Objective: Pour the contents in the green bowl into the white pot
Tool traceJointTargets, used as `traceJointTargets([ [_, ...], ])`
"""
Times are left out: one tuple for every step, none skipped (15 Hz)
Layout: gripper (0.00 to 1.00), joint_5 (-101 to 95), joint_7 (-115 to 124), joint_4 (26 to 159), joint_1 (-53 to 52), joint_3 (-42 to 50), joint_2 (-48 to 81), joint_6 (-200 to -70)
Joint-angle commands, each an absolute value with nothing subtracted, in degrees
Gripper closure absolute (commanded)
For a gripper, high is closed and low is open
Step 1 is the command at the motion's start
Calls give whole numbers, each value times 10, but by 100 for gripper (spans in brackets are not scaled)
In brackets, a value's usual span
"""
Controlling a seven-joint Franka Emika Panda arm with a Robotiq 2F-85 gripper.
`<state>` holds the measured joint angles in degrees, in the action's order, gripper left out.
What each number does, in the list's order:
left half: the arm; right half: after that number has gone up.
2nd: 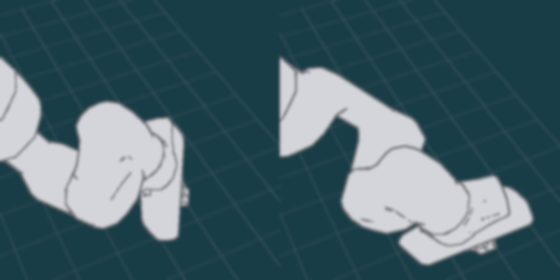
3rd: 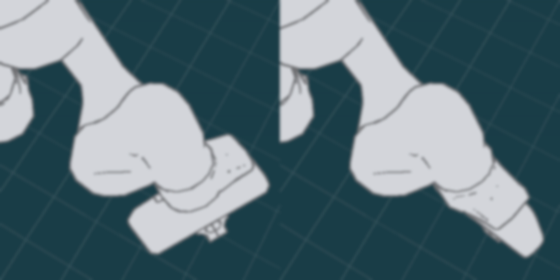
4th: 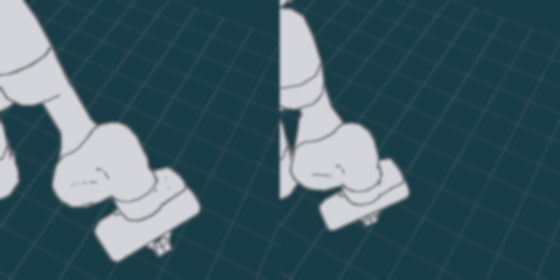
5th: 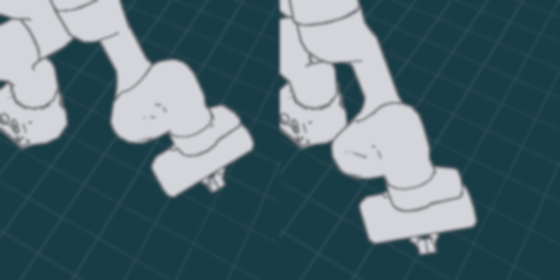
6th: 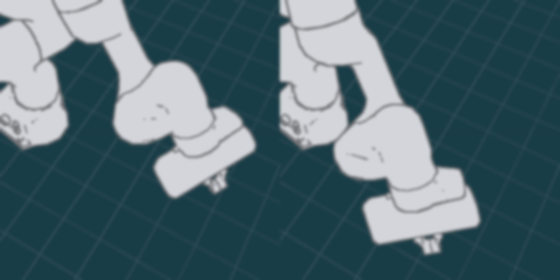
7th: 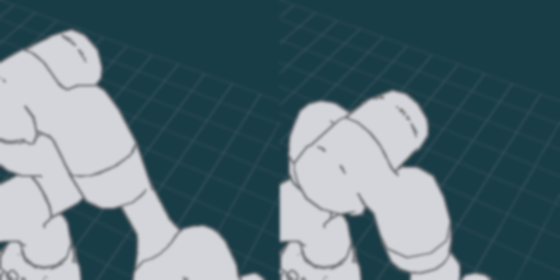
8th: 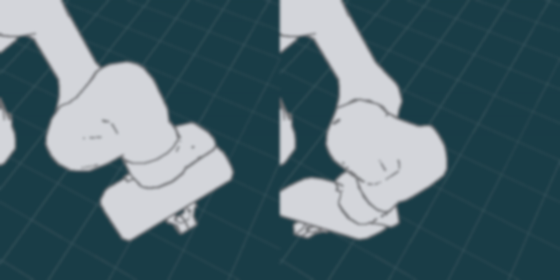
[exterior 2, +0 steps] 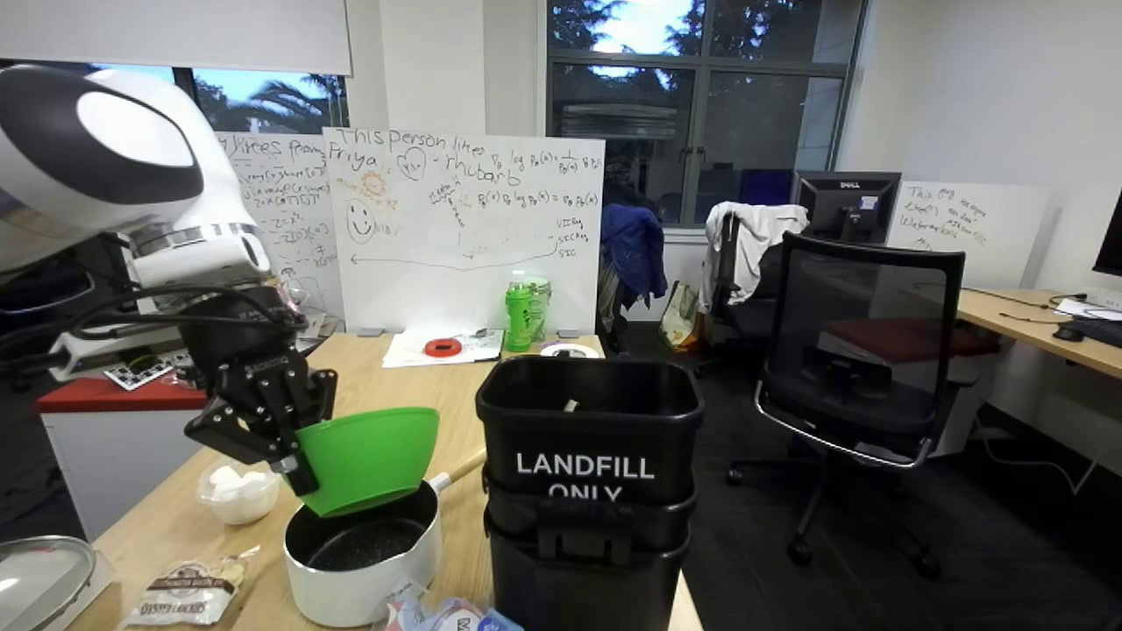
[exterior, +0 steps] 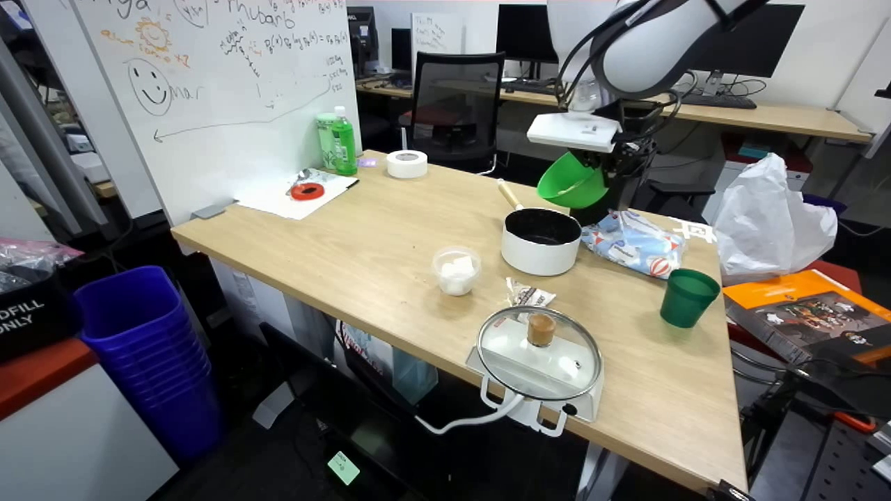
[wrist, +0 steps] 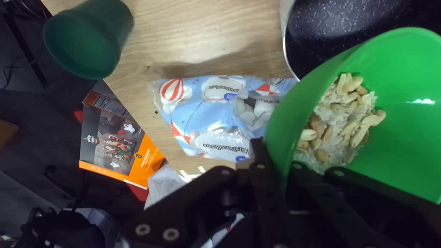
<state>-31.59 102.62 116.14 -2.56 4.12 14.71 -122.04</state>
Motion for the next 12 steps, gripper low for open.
traceJointTargets([
  [99,-379,1088,1140,-51,53,164,-1179],
  [99,-390,1099,1137,-53,52,167,-1171],
  [99,-402,1110,1135,-55,50,172,-1165],
  [99,-410,1118,1133,-55,49,178,-1162],
  [99,-414,1123,1130,-56,47,184,-1160],
  [99,-420,1127,1126,-56,47,190,-1159],
  [99,-429,1136,1120,-59,48,198,-1158],
  [99,-436,1143,1114,-60,48,206,-1155],
  [99,-443,1149,1108,-62,48,214,-1152],
  [99,-452,1158,1099,-65,49,224,-1148],
  [99,-461,1165,1092,-68,49,233,-1142],
  [99,-469,1172,1084,-71,49,242,-1135],
])
